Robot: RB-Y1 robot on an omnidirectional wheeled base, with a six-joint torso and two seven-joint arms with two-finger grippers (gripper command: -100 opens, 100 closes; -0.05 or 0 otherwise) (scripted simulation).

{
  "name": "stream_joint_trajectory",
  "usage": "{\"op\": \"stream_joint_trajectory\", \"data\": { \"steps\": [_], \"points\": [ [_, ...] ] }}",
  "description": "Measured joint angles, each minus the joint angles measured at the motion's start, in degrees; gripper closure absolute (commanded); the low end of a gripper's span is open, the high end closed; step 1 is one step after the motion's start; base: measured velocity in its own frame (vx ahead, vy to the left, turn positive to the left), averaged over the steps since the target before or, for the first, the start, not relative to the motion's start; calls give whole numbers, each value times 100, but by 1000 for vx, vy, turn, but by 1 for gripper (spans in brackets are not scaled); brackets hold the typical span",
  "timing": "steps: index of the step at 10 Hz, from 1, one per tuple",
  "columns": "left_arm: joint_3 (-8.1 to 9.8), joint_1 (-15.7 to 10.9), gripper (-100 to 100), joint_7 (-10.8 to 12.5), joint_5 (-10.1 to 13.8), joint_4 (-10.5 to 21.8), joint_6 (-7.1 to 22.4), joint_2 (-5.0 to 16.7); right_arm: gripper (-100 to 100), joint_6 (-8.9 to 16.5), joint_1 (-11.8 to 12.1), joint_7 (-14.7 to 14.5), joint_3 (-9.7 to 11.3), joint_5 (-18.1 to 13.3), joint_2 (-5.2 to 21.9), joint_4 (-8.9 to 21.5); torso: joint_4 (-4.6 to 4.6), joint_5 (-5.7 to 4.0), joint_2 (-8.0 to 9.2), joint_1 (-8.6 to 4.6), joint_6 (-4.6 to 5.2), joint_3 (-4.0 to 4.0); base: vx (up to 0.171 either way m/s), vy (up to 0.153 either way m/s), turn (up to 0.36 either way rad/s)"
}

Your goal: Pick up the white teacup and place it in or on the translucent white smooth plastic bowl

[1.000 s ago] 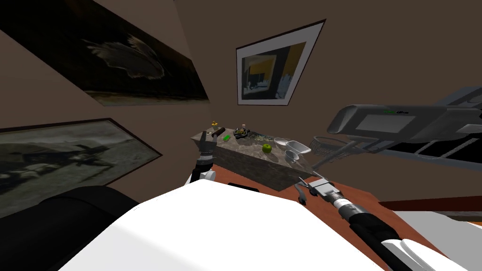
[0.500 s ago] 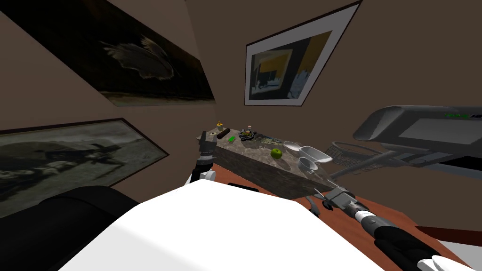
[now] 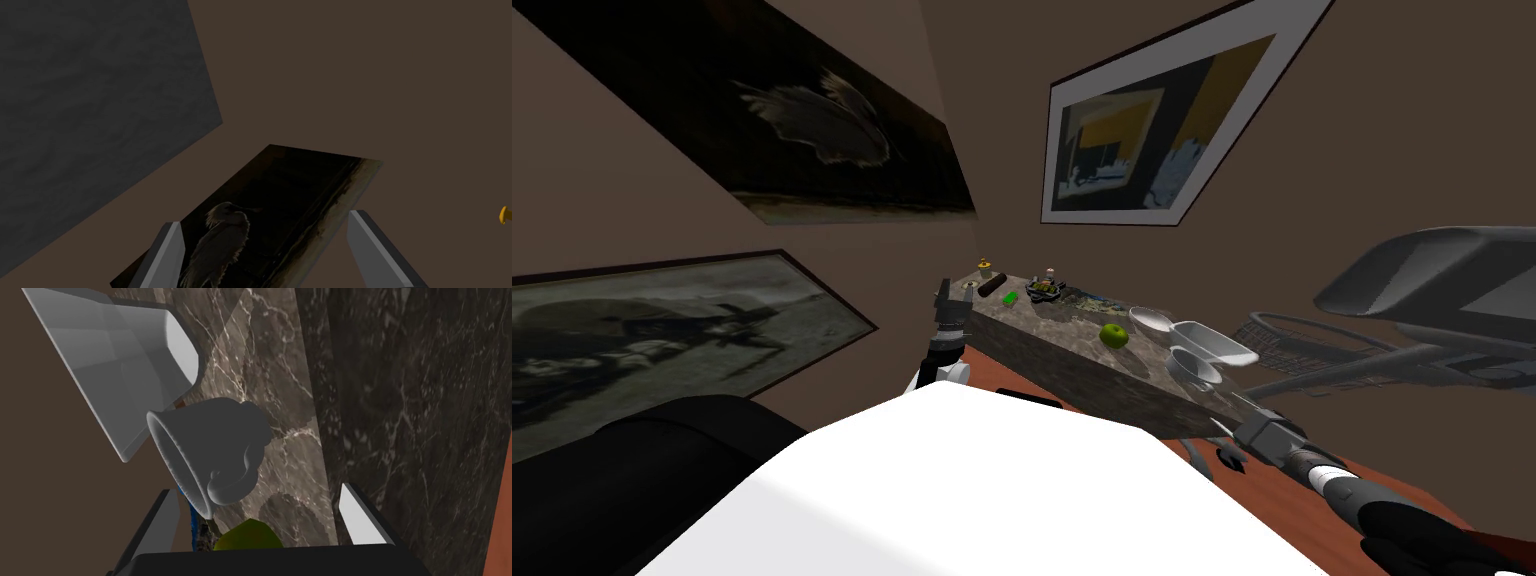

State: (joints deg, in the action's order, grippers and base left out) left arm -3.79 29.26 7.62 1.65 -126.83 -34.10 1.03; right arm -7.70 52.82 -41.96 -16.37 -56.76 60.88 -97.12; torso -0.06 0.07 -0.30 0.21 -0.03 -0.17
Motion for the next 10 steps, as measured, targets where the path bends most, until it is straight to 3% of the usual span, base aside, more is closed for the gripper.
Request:
{"op": "stream_joint_trajectory", "data": {
  "steps": [2,3,4,5,6,10],
  "points": [
    [0,0,0,0,0,0,0,0,-100,70,149,-173,-70,-158,175,136,-4,1,-16,2,-1,-9,79,40,47],
    [0,0,0,0,0,0,0,0,0,86,149,-182,-67,-164,187,140,0,-2,2,-10,2,0,9,4,-2],
    [1,0,0,0,0,0,0,0,-100,85,149,-181,-67,-164,186,139,4,-4,17,-17,2,9,41,-48,110],
    [1,-1,0,0,0,0,0,1,-100,151,59,-205,48,-191,110,186,3,-9,12,-37,-1,7,25,-34,37],
    [1,0,0,0,0,0,0,1,100,172,48,-212,65,-195,102,192,4,-9,17,-35,3,9,0,0,0],
    [1,-1,0,0,0,0,0,0,100,179,44,-213,53,-195,106,191,2,-15,23,-31,3,11,1,-2,0]
  ]
}}
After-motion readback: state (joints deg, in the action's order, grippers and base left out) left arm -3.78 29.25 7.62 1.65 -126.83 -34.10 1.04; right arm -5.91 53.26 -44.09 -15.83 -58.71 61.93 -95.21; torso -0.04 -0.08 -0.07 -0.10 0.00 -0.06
